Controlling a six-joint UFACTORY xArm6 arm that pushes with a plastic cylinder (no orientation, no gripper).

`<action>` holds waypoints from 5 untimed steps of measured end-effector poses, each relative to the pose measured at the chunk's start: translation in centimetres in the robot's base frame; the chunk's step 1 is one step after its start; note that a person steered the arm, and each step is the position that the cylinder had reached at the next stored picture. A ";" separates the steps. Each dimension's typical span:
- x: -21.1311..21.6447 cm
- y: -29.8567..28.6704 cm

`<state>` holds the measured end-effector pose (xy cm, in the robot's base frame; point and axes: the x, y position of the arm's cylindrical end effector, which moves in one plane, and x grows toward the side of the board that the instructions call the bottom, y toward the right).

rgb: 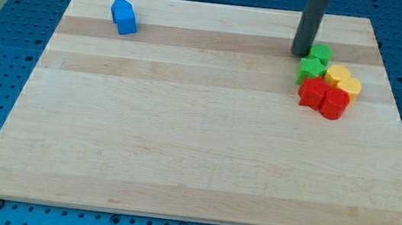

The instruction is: Push the green circle into the hexagon

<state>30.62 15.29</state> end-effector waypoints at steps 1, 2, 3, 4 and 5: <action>0.0 0.5; -1.1 1.1; -1.0 2.3; -0.2 2.5; 1.4 2.5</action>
